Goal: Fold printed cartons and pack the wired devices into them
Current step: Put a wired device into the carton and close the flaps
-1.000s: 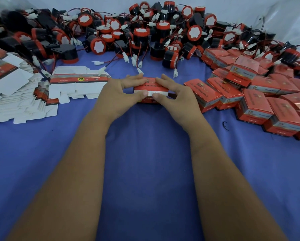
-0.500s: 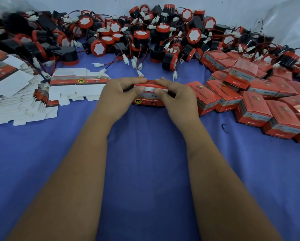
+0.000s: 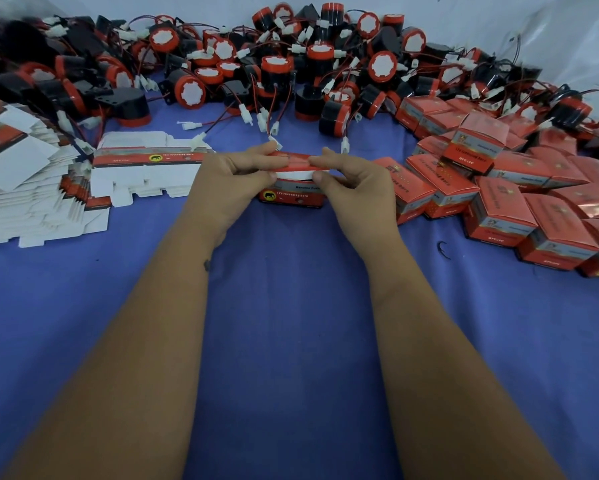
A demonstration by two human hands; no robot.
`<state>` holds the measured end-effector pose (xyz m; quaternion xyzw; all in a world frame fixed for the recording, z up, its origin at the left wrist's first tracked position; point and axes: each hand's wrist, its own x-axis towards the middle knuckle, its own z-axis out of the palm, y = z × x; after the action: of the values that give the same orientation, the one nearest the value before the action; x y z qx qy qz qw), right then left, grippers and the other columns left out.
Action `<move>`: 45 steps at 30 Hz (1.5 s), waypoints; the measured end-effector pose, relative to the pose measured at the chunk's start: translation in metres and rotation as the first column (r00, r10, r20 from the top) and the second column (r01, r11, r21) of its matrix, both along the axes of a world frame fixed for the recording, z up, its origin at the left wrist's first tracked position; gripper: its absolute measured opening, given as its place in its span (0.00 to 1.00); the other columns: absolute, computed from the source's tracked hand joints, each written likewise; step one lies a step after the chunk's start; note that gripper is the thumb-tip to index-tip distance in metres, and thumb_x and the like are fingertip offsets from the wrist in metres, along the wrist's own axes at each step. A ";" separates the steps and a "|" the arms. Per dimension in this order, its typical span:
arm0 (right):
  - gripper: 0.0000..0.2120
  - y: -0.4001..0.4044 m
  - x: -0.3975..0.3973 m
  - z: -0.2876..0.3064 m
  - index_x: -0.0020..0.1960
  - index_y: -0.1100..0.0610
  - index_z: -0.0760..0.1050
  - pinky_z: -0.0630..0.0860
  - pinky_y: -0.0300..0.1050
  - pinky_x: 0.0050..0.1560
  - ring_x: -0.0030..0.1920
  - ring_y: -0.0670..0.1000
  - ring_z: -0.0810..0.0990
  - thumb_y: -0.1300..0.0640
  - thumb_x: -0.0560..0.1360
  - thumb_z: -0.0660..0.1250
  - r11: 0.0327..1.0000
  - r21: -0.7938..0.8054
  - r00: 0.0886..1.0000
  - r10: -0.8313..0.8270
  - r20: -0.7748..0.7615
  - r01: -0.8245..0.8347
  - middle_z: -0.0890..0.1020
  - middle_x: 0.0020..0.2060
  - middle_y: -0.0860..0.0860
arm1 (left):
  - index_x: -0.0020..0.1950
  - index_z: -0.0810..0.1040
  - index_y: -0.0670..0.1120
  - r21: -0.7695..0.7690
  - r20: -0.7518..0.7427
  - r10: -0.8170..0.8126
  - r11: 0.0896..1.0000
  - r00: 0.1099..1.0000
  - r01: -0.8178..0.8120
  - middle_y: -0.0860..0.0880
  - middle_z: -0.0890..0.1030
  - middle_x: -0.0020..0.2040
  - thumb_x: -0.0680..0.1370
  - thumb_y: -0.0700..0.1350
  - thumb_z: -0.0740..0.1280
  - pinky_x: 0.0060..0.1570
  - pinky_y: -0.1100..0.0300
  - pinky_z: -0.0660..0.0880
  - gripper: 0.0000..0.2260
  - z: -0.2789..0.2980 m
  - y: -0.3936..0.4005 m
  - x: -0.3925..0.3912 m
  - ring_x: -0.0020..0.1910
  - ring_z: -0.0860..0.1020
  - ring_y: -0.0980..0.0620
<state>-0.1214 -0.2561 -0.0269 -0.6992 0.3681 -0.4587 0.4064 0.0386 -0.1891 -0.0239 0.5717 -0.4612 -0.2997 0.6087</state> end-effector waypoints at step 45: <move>0.19 0.014 -0.004 0.016 0.58 0.53 0.75 0.74 0.41 0.50 0.52 0.51 0.74 0.53 0.70 0.74 0.893 -0.416 0.940 -0.274 -0.203 0.170 0.75 0.54 0.50 | 0.73 0.68 0.58 0.025 0.050 0.170 0.985 0.984 -0.172 0.62 0.74 0.56 0.84 0.50 0.57 0.50 0.77 0.68 0.16 -0.003 -0.014 -0.024 0.52 0.72 0.72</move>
<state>-0.1250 -0.2425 -0.0107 -0.7727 0.3960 -0.4725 0.1515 0.0143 -0.2029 -0.0268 0.6251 -0.4203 -0.2396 0.6126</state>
